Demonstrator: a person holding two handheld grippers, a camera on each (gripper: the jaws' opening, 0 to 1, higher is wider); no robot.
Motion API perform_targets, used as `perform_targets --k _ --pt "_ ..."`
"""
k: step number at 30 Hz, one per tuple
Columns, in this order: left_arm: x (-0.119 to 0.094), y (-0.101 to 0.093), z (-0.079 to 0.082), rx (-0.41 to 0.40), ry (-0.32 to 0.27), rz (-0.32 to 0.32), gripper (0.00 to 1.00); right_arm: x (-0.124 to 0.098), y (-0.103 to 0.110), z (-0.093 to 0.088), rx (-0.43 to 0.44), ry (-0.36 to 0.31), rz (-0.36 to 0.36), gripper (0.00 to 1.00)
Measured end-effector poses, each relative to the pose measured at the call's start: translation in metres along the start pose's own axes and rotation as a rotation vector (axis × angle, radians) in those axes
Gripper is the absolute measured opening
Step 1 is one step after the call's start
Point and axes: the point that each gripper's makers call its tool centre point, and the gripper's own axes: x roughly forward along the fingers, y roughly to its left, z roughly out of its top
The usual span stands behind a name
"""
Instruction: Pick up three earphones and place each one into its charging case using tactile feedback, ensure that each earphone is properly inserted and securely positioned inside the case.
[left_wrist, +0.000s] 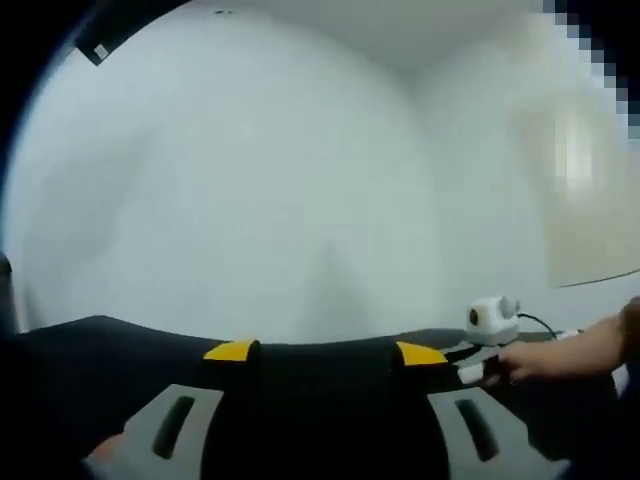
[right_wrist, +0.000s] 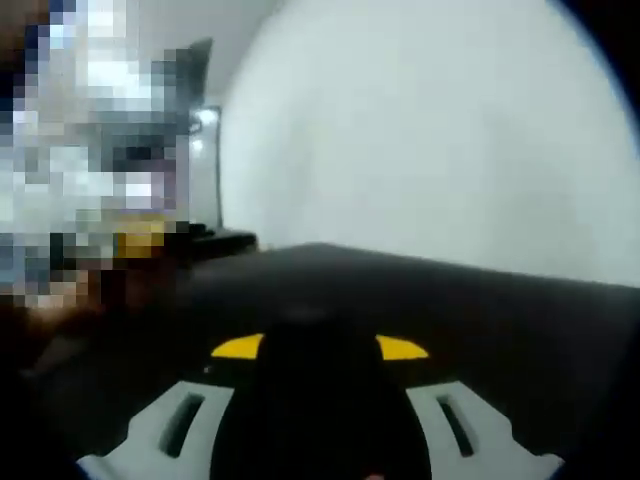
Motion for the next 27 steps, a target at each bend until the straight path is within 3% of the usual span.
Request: perform_targets --k 4,13,21,23,27 --pt "-0.004 0.004 -0.001 0.019 0.013 0.015 0.50 0.009 0.005 -0.002 -0.073 0.061 0.001 0.43" --pt "-0.006 0.005 -0.001 0.009 0.013 0.008 0.50 0.028 0.012 -0.010 -0.103 0.108 0.045 0.43" --pt "-0.004 0.005 -0.001 0.005 0.014 0.005 0.49 0.054 0.004 -0.013 -0.104 0.115 0.111 0.44" --pt "-0.003 0.004 -0.001 0.004 0.013 0.002 0.49 0.062 0.005 -0.019 -0.086 0.148 0.153 0.46" --pt "-0.002 0.003 -0.003 -0.009 0.021 -0.003 0.48 0.076 0.008 -0.025 -0.142 0.180 0.168 0.53"
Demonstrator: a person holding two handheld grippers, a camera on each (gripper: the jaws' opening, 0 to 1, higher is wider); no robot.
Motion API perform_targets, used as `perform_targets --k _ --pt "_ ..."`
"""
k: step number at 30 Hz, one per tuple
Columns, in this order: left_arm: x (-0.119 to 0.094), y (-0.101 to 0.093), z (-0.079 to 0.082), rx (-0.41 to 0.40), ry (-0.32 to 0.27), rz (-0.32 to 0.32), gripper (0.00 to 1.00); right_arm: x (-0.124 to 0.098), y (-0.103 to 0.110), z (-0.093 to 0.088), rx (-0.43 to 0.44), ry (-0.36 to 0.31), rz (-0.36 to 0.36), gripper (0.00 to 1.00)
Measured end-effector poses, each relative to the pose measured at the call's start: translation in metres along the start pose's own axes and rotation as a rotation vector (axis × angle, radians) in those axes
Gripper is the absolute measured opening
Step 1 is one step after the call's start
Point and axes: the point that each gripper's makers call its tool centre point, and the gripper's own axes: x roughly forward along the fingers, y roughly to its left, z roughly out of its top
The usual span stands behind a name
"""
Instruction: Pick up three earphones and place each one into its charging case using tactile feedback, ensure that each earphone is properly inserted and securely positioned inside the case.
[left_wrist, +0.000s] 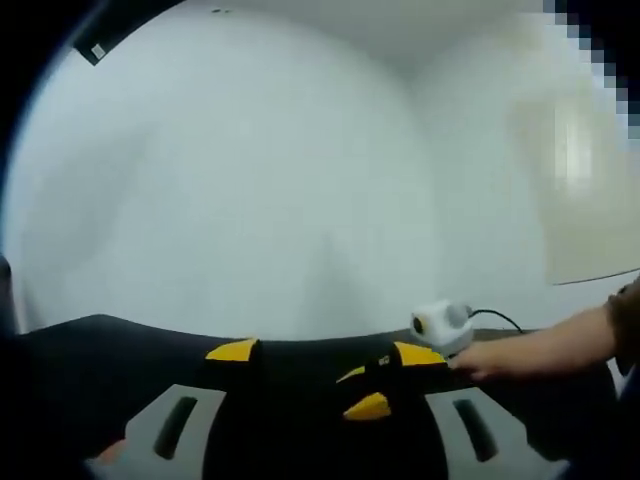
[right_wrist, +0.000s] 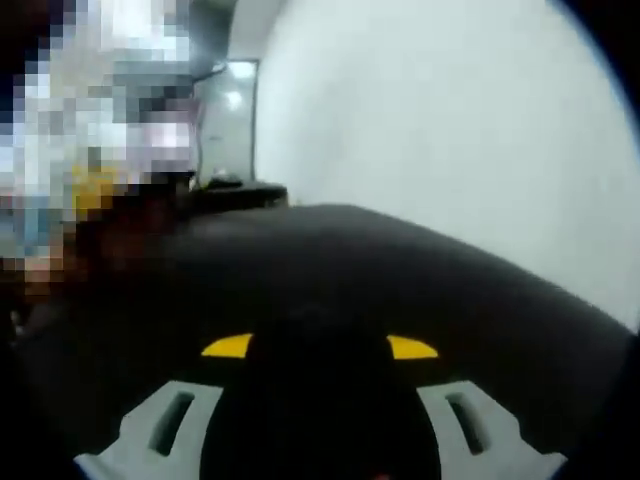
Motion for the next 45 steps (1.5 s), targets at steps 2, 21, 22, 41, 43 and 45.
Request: perform_targets --k 2,21,22,41,43,45 --pt "0.001 -0.001 -0.001 -0.008 0.001 -0.004 0.48 0.005 0.000 0.005 -0.003 -0.010 0.009 0.55" --pt "0.003 -0.008 -0.002 -0.018 0.010 -0.040 0.47 -0.052 0.051 0.023 -0.108 -0.081 0.055 0.43" --pt "0.003 -0.008 -0.002 -0.021 0.008 -0.043 0.47 -0.064 0.060 0.025 -0.133 -0.078 0.067 0.43" --pt "0.003 -0.030 -0.023 0.112 0.081 -0.136 0.45 -0.170 0.186 -0.026 -0.140 -0.014 0.231 0.43" --pt "0.003 -0.030 -0.027 0.130 0.096 -0.141 0.44 -0.171 0.193 -0.029 -0.110 -0.006 0.238 0.43" --pt "0.003 -0.031 -0.030 0.140 0.109 -0.147 0.44 -0.173 0.194 -0.033 -0.085 0.021 0.226 0.43"
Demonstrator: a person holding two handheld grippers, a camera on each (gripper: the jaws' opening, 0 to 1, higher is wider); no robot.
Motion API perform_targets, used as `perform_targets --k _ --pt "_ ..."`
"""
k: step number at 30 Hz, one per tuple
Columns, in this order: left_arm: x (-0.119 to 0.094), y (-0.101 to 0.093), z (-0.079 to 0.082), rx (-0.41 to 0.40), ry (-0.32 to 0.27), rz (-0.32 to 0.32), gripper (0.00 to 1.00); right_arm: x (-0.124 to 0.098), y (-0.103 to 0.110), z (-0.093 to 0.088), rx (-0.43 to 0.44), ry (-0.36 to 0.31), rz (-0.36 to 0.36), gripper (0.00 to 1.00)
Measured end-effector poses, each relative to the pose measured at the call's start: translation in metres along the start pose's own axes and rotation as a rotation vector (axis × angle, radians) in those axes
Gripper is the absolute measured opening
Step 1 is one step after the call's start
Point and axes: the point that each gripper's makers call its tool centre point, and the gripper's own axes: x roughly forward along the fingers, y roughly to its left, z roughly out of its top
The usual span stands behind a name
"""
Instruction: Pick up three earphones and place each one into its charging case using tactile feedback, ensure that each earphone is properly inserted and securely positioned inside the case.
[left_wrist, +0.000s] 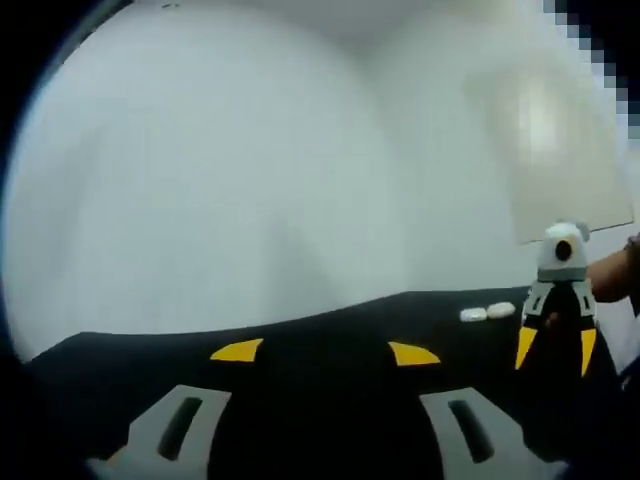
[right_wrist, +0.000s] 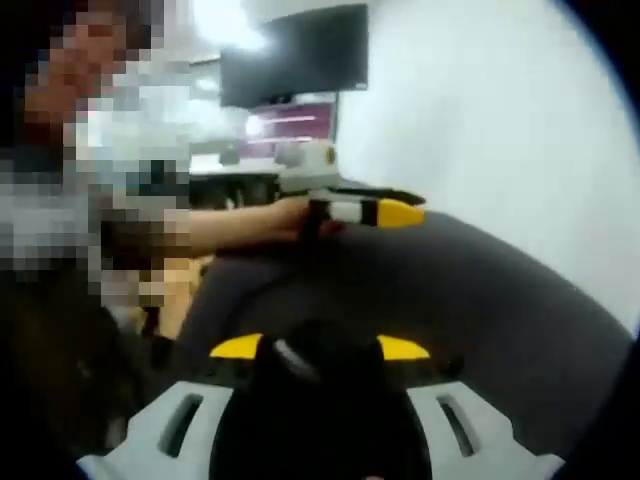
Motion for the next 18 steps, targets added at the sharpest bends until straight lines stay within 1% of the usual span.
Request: perform_targets --k 2,4,6,7,8,9,10,11,12,13,14,15,18 --pt "0.000 -0.002 0.000 0.000 -0.001 -0.008 0.44 -0.005 -0.001 -0.002 0.022 -0.008 -0.024 0.43" --pt "0.000 -0.003 0.001 0.002 -0.006 -0.014 0.44 -0.009 -0.002 -0.003 0.044 -0.030 -0.027 0.43" --pt "0.000 -0.003 0.002 0.004 -0.011 -0.020 0.44 -0.010 -0.006 -0.009 0.064 -0.016 -0.041 0.43" --pt "0.000 -0.004 0.002 0.004 -0.014 -0.021 0.44 -0.011 -0.010 -0.017 0.038 0.017 -0.060 0.43" --pt "0.001 -0.004 0.002 0.004 -0.016 -0.021 0.44 -0.010 -0.011 -0.020 0.024 0.029 -0.064 0.43" --pt "0.001 -0.004 0.002 0.006 -0.014 -0.022 0.44 -0.009 -0.012 -0.026 -0.009 0.050 -0.064 0.43" --pt "0.001 -0.004 0.001 0.008 -0.009 -0.021 0.44 -0.010 -0.012 -0.031 -0.062 0.074 -0.064 0.43" --pt "0.001 -0.004 0.000 0.010 -0.003 -0.020 0.43 -0.009 -0.009 -0.019 -0.075 -0.004 -0.049 0.44" --pt "0.001 -0.004 -0.003 0.018 0.011 -0.018 0.43 -0.013 -0.010 -0.024 -0.103 0.023 -0.061 0.44" --pt "0.001 -0.005 -0.005 0.022 0.021 -0.017 0.43 -0.015 -0.012 -0.025 -0.103 0.033 -0.076 0.44" --pt "0.001 -0.006 -0.005 0.025 0.025 -0.019 0.43 -0.018 -0.013 -0.025 -0.096 0.035 -0.087 0.45" --pt "0.001 -0.008 -0.004 0.027 0.022 -0.023 0.43 -0.021 -0.016 -0.028 -0.088 0.050 -0.102 0.45" --pt "0.002 -0.012 -0.002 0.031 0.010 -0.036 0.43 -0.029 -0.015 -0.029 -0.057 0.041 -0.121 0.45"
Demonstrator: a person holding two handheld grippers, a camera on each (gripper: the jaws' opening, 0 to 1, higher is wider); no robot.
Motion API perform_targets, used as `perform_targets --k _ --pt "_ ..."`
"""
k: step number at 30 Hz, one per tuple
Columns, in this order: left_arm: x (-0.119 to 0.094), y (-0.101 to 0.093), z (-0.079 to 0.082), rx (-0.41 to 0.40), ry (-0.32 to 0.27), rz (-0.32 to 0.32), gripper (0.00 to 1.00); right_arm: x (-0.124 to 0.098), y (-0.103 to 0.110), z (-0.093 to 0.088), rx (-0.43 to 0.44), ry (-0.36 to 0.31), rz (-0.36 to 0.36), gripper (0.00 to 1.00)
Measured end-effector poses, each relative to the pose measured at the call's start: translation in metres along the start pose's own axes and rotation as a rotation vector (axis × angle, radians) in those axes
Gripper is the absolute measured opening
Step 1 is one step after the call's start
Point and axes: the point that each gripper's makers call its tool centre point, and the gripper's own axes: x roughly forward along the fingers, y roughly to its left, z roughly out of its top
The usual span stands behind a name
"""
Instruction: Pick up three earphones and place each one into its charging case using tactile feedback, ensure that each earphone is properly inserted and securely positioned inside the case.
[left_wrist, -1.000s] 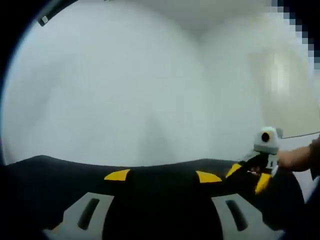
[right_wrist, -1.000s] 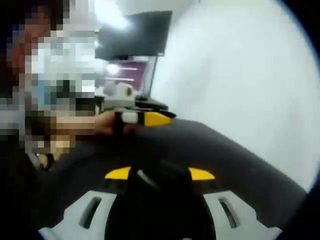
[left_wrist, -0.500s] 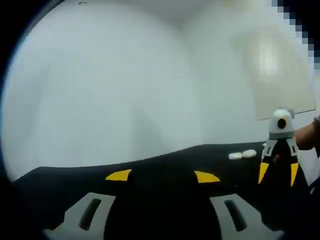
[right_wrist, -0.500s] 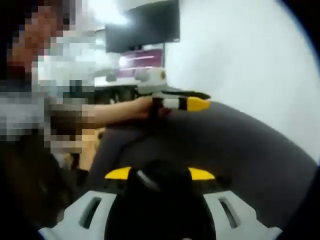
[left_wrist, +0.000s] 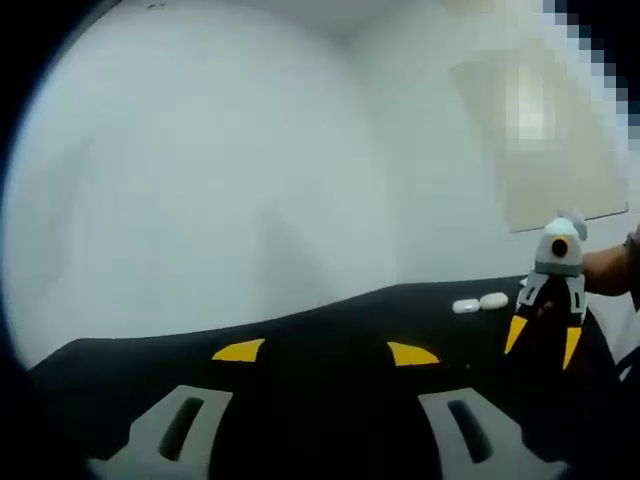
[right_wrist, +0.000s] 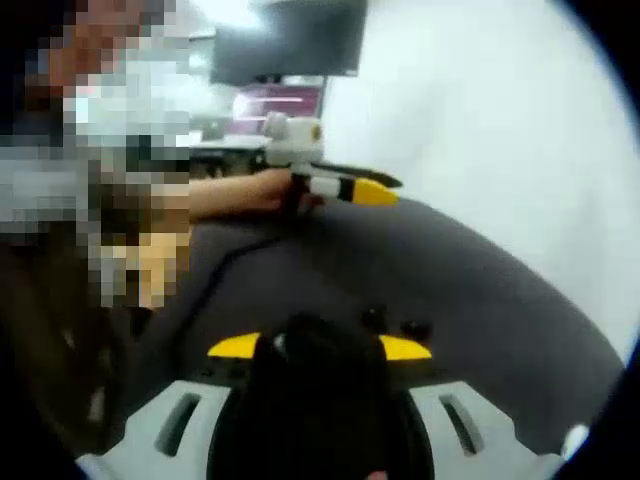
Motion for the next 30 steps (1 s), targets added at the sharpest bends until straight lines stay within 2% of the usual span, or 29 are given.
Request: perform_targets --k 8,14,18,22,24,26,30 --pt "0.002 -0.006 -0.007 0.024 0.039 -0.018 0.43 0.002 0.005 -0.001 0.046 -0.047 -0.020 0.45" --pt "0.003 -0.007 -0.014 0.051 0.081 -0.020 0.42 -0.018 -0.009 -0.008 0.054 -0.033 -0.068 0.45" --pt "0.004 -0.010 -0.016 0.063 0.085 -0.032 0.42 -0.036 -0.034 -0.018 0.076 -0.015 -0.169 0.39" --pt "0.005 -0.010 -0.018 0.072 0.098 -0.034 0.42 -0.049 -0.070 -0.035 0.221 0.002 -0.326 0.34" --pt "0.005 -0.009 -0.021 0.079 0.117 -0.033 0.41 -0.050 -0.067 -0.030 0.206 -0.019 -0.309 0.34" --pt "0.005 -0.009 -0.023 0.085 0.125 -0.032 0.41 -0.047 -0.059 -0.020 0.227 -0.062 -0.260 0.34" --pt "0.005 -0.009 -0.023 0.087 0.126 -0.034 0.41 -0.040 -0.036 -0.001 0.396 -0.157 -0.102 0.34"
